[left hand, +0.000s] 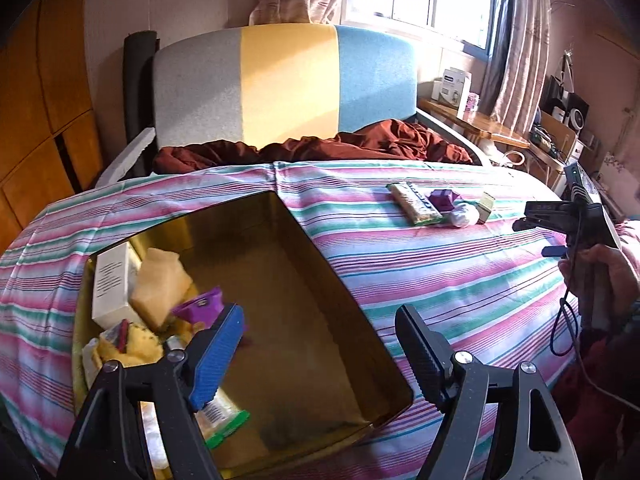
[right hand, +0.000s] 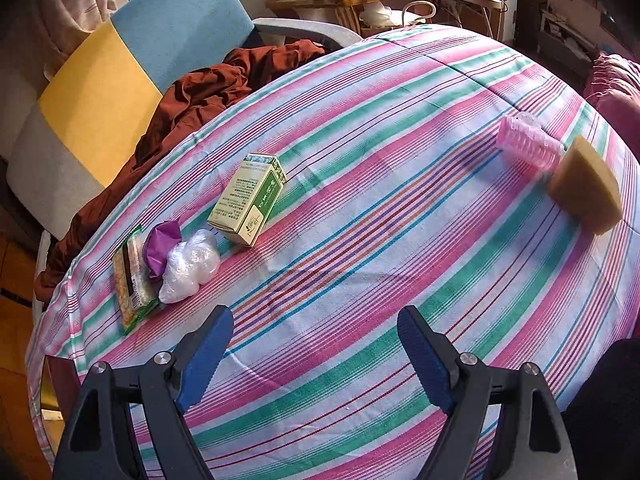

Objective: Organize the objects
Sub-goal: 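Move both grippers back over the remaining items on the striped sheet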

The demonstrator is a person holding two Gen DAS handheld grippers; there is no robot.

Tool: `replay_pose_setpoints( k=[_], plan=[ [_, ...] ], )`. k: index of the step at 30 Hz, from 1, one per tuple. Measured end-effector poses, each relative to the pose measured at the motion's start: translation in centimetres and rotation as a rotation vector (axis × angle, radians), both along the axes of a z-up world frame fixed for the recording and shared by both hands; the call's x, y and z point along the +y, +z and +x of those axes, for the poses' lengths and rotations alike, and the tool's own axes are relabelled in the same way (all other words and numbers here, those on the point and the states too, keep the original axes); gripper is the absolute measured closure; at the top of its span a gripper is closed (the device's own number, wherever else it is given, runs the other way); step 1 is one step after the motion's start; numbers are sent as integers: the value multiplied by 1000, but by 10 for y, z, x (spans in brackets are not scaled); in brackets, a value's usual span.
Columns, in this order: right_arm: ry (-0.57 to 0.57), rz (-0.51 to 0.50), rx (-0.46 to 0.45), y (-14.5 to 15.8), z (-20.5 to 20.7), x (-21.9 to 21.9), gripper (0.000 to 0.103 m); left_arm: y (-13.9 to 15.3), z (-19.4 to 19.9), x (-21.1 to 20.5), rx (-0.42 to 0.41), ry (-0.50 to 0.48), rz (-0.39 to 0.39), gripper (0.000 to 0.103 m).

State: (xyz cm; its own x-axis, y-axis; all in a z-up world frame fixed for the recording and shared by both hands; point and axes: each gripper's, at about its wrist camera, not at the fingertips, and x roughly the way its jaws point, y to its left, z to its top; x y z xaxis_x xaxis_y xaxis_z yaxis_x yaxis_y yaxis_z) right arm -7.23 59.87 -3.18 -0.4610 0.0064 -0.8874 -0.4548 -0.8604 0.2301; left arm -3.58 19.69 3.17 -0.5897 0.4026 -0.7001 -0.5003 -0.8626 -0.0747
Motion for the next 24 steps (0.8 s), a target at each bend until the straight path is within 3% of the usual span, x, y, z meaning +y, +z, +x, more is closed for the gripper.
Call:
replay_pose_setpoints(
  k=[9,19,24],
  plan=[
    [-22,-60,60,10,9,6,17,3,-27,72,-77,-79,9,24],
    [-4,-126,96,14,9,7,17,-24,-87,150,-224,-66,-13,24],
    [18,-162,101,14,8,5,17,-34,-113,186,-192,-71,-53,25]
  ],
)
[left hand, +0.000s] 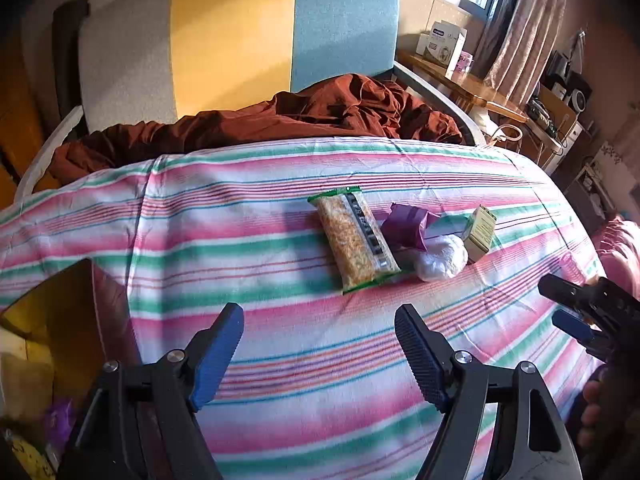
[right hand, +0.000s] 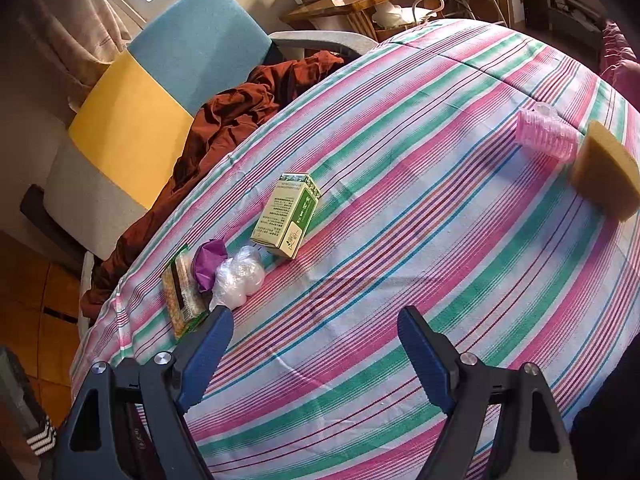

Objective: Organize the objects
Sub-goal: 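Close the left gripper on the green-edged cracker pack and lift it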

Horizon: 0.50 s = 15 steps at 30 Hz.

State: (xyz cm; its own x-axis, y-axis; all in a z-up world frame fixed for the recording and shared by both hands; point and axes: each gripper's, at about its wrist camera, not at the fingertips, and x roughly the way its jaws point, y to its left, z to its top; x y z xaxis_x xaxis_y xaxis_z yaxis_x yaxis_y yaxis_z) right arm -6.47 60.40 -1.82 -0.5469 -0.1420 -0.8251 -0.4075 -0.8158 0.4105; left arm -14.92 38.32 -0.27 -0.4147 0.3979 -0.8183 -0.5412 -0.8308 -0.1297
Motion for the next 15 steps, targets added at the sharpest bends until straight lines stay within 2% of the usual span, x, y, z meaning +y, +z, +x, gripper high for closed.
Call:
replay_pose_setpoints(
  k=[3,15],
  plan=[
    [28,-8,-4,-1,-2,-5,17,-7,-17,23,10,-12,-12,25],
    [61,-32,-24,-8,-8,-9,17,-45,-86,85,-61,48,-79,24]
  ],
)
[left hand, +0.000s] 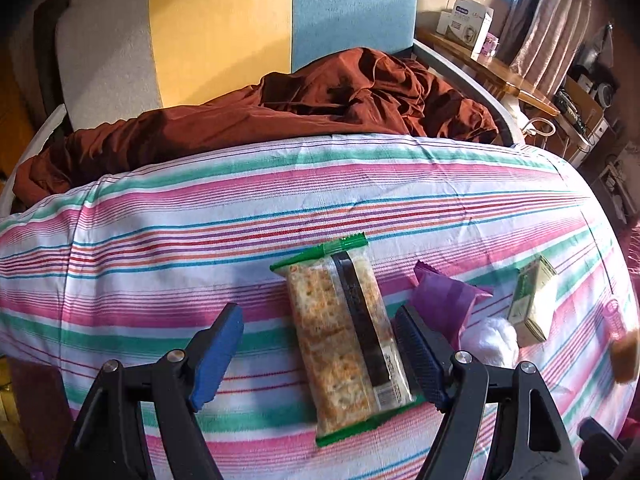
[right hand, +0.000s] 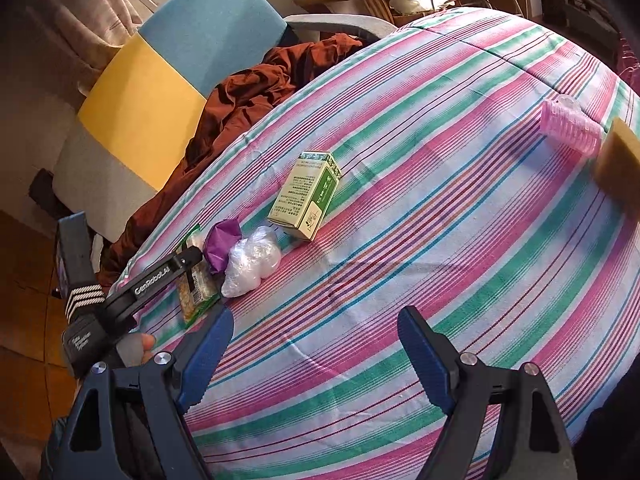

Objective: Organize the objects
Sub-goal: 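Close the left gripper on the green-edged cracker pack and lift it, then lower the right gripper onto the purple bag and grasp it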

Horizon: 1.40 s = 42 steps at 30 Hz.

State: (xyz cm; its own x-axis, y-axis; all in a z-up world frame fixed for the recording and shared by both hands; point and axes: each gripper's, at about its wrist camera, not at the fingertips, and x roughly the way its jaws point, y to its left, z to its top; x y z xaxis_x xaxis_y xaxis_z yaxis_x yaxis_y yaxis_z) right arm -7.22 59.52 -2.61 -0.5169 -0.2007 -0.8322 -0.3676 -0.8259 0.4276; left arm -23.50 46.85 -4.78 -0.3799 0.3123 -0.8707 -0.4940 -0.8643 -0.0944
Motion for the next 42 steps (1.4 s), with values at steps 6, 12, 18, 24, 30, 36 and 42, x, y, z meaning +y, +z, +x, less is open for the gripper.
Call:
replay_pose_setpoints(
  k=[6,12,18,24,30,36,42],
  plan=[
    [2,8,-13,-3,-1,1,17,-14,-7,14,38,-24,-59,26],
    [-10,28,-10,-1,-2,2,17,-13,12,0,89,-66,-58,56],
    [-45,31,-8,-1,1,11,17,-14,54,-25,103,-70,-48,57],
    [-83,16,-15,-3,4,20,17,-14,110,-51,98,-63,-42,57],
    [-76,12,-10,-2,7,18,17,-14,172,-82,125,-90,-17,57],
    [24,-81,57,3,3,2,18,-16,219,-103,203,-140,9,57],
    [151,-182,100,7,-6,-21,21,-19,228,-110,251,-173,44,57]
  ],
)
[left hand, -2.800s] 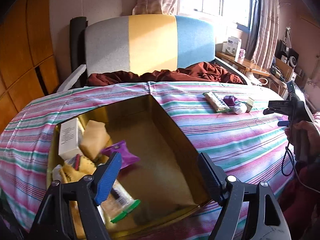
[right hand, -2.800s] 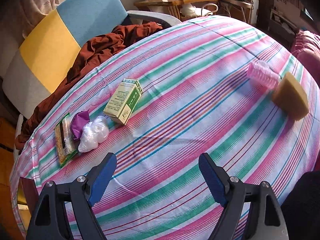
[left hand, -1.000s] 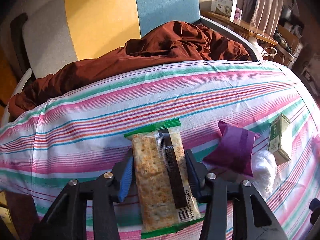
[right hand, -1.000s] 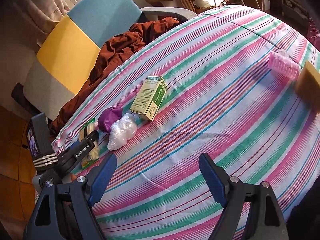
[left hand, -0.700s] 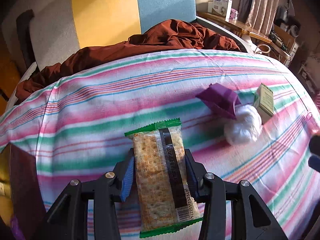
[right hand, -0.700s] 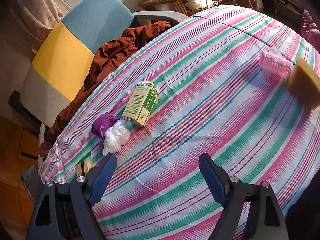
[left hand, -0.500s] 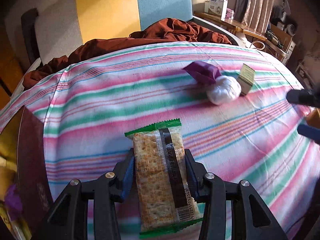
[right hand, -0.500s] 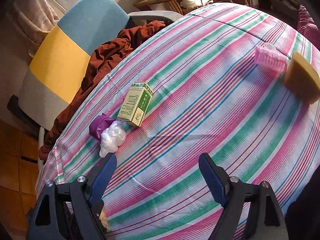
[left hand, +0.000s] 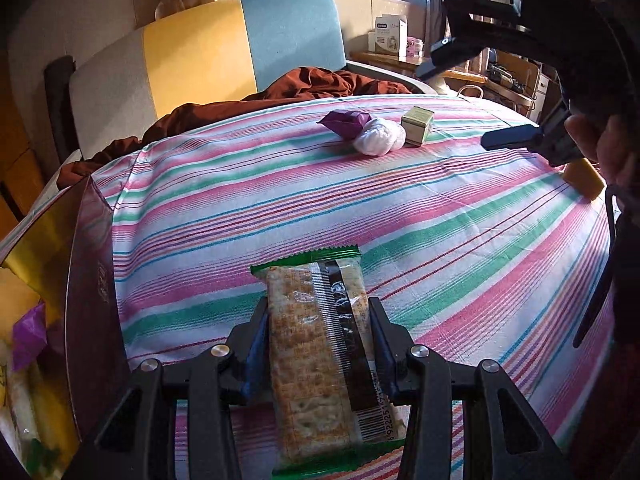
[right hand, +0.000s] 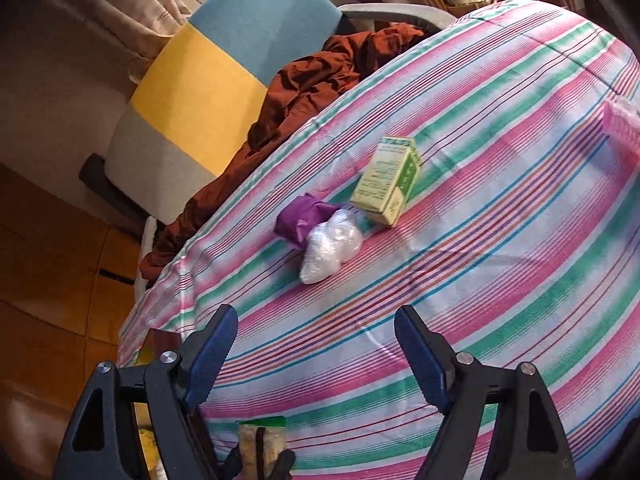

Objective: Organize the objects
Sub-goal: 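Lower the right gripper onto the purple bag and grasp it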

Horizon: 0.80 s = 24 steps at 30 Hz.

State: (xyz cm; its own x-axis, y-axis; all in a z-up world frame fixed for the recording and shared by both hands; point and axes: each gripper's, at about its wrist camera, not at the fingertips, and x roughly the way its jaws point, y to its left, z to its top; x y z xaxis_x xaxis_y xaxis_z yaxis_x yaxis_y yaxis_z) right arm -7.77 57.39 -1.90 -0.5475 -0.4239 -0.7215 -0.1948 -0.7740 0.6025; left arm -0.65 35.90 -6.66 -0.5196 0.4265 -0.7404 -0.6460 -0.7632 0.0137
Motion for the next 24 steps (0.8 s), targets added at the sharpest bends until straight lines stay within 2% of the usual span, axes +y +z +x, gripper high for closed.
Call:
replay_pose_setpoints(
  k=[3,9,20,21,22,23,24],
  plan=[
    [50,-28,-6,3,-14,-13,24,-1,-2,-4,-4,-3,26,57],
    [43,56,-22,16,-65,-30,25,-1,-3,-7,-18,-7,60,57],
    [52,213,-220,-35,-142,-53,37,-3,-5,-11,-40,-15,96,57],
    [54,221,-225,-39,-145,-54,39,-3,-6,-11,-42,-16,98,57],
    [62,231,-232,-43,-149,-57,45,-3,-6,-12,-43,-17,100,57],
    [72,251,-238,-47,-151,-60,55,-4,-6,-12,-44,-18,102,57],
    [80,280,-233,-49,-152,-63,56,-4,-6,-12,-45,-19,103,57]
  ],
)
